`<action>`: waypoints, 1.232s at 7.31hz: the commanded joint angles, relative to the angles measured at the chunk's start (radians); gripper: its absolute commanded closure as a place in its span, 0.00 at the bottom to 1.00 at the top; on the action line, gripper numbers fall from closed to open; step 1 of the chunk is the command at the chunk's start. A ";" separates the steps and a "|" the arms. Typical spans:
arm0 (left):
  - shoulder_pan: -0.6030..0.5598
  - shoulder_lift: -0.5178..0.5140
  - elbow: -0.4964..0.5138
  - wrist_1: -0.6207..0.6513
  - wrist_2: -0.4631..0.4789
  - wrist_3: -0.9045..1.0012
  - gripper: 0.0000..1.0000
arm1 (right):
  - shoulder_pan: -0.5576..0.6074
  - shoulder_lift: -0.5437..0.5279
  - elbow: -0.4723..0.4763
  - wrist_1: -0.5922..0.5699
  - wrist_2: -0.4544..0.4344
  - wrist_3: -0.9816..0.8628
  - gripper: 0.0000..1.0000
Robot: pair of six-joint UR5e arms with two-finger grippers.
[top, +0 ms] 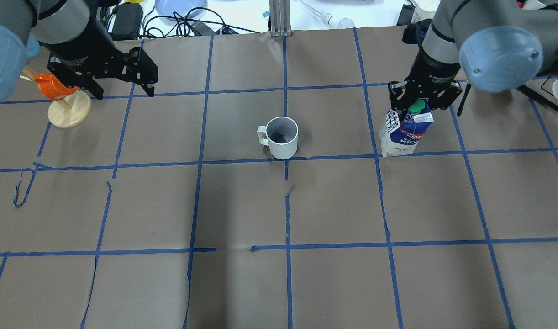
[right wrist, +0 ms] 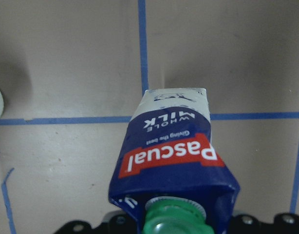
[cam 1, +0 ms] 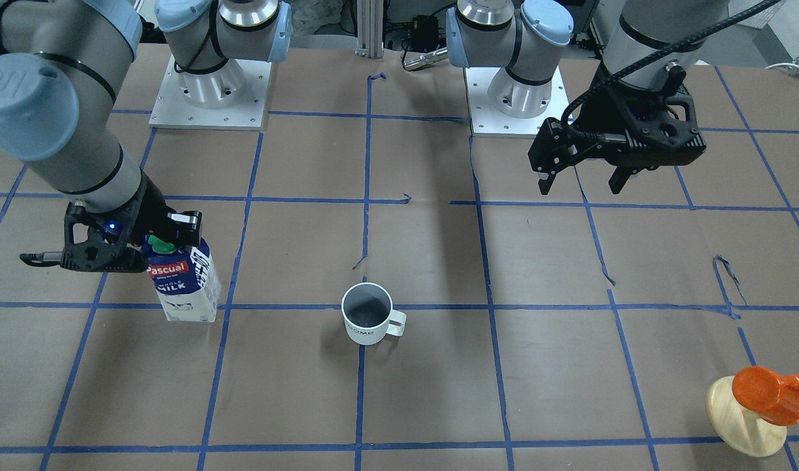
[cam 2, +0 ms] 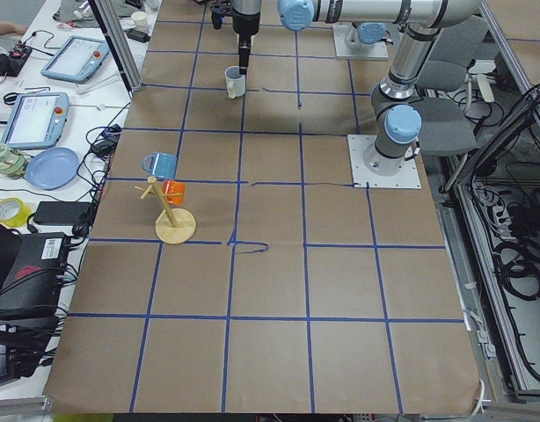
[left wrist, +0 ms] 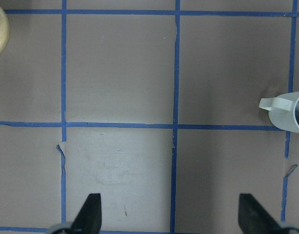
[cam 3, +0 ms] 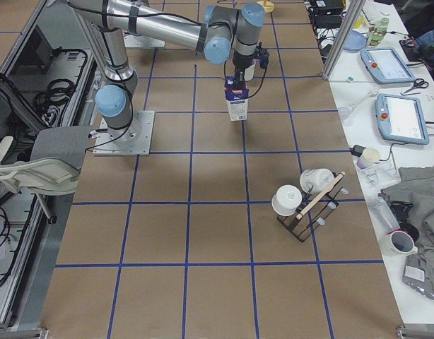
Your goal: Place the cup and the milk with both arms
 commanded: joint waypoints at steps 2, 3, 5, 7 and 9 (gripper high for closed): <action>-0.001 0.000 0.000 0.000 0.001 -0.001 0.00 | 0.154 0.104 -0.106 -0.009 0.052 0.183 0.58; -0.001 0.000 0.000 0.000 0.000 -0.003 0.00 | 0.195 0.105 -0.103 -0.010 0.052 0.243 0.58; -0.001 0.000 0.003 0.000 0.001 -0.003 0.00 | 0.262 0.139 -0.103 -0.018 0.067 0.320 0.58; -0.001 0.000 0.003 0.000 0.001 -0.003 0.00 | 0.268 0.154 -0.103 -0.043 0.084 0.329 0.57; -0.001 0.000 0.003 0.000 0.001 -0.003 0.00 | 0.268 0.154 -0.103 -0.055 0.083 0.328 0.35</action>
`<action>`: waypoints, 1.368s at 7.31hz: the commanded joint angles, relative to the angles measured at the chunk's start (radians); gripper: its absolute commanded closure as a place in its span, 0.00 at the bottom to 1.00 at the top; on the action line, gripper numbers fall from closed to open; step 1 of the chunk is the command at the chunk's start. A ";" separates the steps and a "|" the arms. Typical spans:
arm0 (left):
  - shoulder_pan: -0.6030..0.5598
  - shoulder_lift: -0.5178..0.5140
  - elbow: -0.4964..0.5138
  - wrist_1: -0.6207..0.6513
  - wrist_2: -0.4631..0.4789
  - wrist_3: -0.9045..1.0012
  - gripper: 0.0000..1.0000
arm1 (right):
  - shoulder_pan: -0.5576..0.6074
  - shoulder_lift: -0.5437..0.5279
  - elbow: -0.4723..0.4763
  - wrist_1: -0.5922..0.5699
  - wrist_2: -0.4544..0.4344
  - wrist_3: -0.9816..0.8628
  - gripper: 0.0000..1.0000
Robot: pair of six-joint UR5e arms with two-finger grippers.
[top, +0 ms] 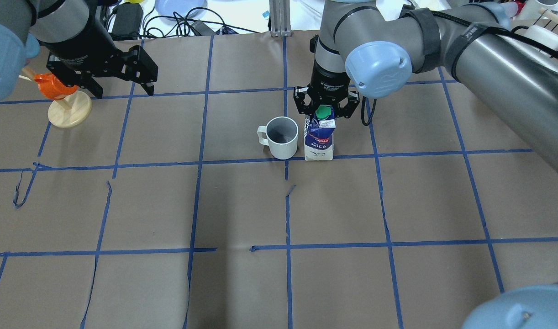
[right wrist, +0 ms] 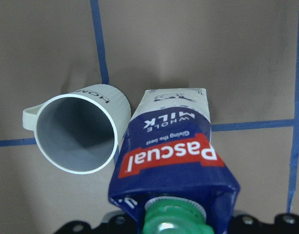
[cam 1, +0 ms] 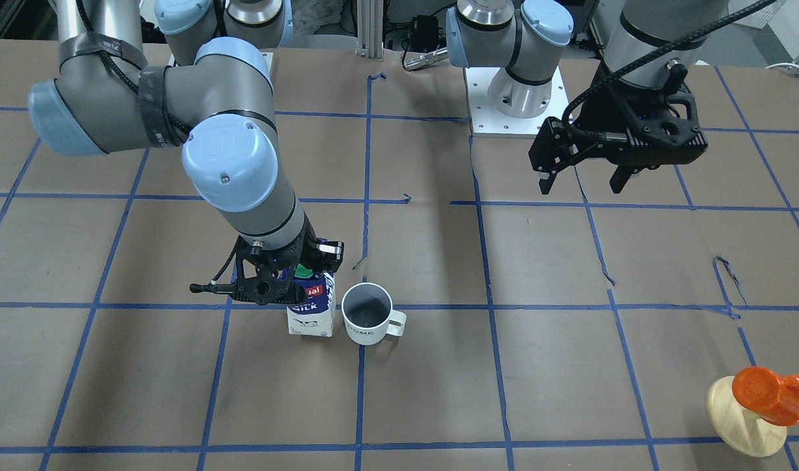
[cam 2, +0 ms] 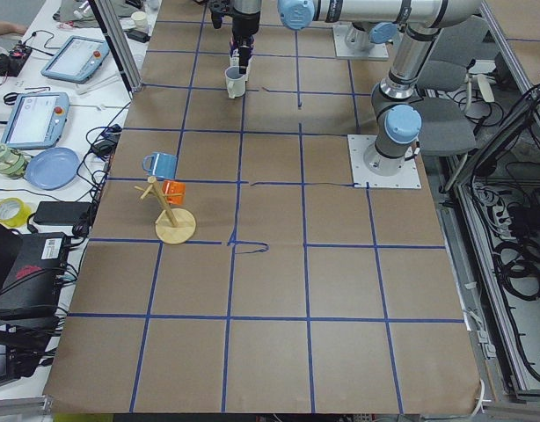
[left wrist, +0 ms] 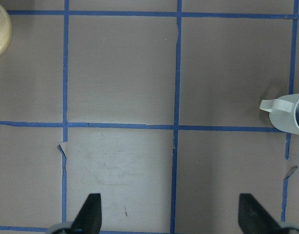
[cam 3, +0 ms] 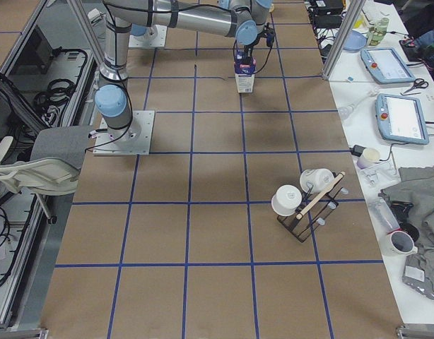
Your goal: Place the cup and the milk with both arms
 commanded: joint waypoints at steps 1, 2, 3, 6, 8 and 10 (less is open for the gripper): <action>0.000 -0.001 -0.001 0.000 0.001 0.000 0.00 | 0.001 0.002 -0.001 -0.012 -0.001 -0.007 0.00; 0.000 0.000 -0.001 0.000 0.001 0.000 0.00 | -0.001 -0.006 -0.001 -0.011 -0.011 -0.010 0.00; 0.000 0.000 -0.002 0.000 -0.001 0.000 0.00 | -0.004 -0.026 -0.005 -0.009 -0.015 -0.013 0.00; 0.000 -0.001 -0.005 0.002 -0.001 0.000 0.00 | -0.022 -0.162 -0.007 0.096 -0.066 -0.019 0.00; 0.000 -0.001 -0.008 0.000 -0.001 0.000 0.00 | -0.031 -0.276 0.002 0.164 -0.138 -0.053 0.00; -0.002 -0.001 -0.008 0.000 -0.002 0.000 0.00 | -0.066 -0.351 0.016 0.214 -0.151 -0.178 0.00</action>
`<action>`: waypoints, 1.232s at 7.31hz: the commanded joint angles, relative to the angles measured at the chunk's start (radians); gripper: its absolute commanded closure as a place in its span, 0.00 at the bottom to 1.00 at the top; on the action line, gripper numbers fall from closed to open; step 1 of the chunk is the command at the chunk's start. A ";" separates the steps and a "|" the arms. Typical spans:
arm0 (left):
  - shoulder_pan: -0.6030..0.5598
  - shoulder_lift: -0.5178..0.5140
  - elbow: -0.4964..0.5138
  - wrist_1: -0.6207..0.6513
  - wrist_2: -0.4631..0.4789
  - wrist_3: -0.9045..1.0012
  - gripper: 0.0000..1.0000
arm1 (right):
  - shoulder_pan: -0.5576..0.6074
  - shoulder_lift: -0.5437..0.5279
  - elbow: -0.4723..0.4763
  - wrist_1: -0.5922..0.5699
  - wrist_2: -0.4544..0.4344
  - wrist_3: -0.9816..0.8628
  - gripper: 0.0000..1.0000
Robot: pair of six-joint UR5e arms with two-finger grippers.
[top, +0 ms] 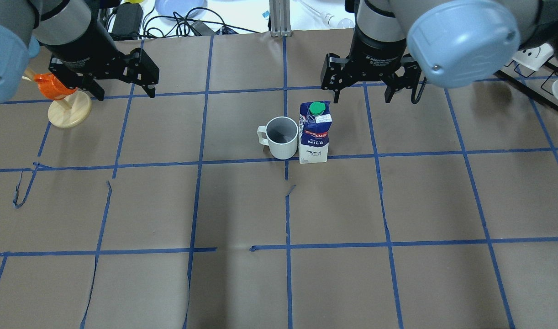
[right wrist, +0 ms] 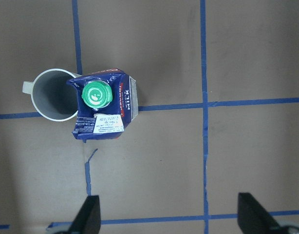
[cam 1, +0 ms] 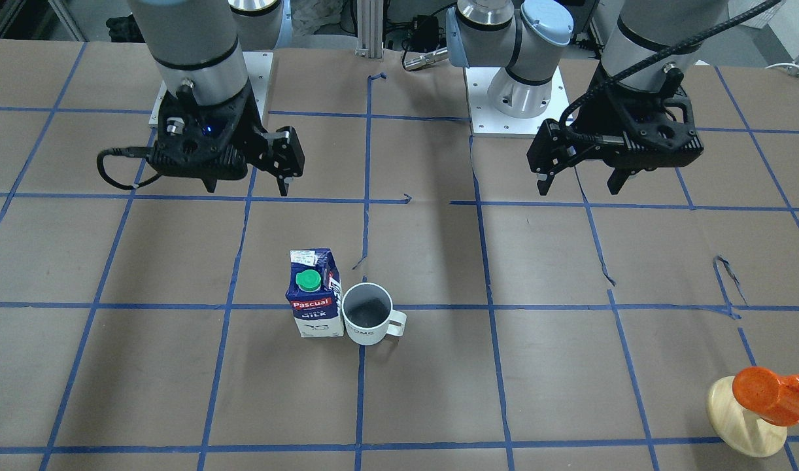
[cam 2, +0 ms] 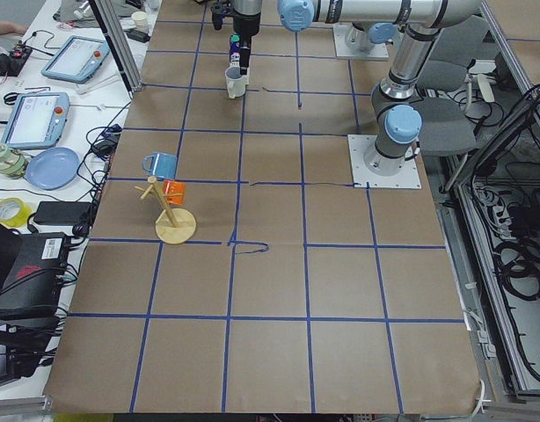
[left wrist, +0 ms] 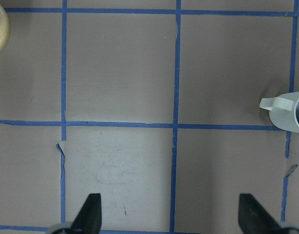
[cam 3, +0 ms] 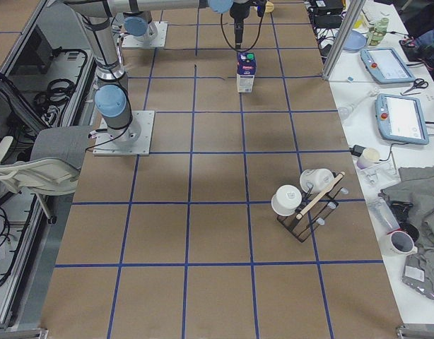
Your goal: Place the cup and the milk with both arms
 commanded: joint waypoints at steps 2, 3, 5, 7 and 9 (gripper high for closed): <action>-0.001 0.001 0.001 0.001 0.002 0.000 0.00 | -0.148 -0.075 0.007 0.047 -0.008 -0.177 0.00; -0.001 0.000 0.005 0.000 0.002 0.000 0.00 | -0.153 -0.078 0.009 0.046 -0.006 -0.175 0.00; 0.000 0.008 0.010 -0.024 -0.001 0.000 0.00 | -0.153 -0.080 0.012 0.046 -0.006 -0.172 0.00; 0.003 0.012 0.010 -0.032 -0.003 0.000 0.00 | -0.150 -0.081 0.012 0.047 -0.006 -0.171 0.00; 0.003 0.012 0.010 -0.031 -0.003 0.000 0.00 | -0.152 -0.081 0.012 0.046 -0.006 -0.180 0.00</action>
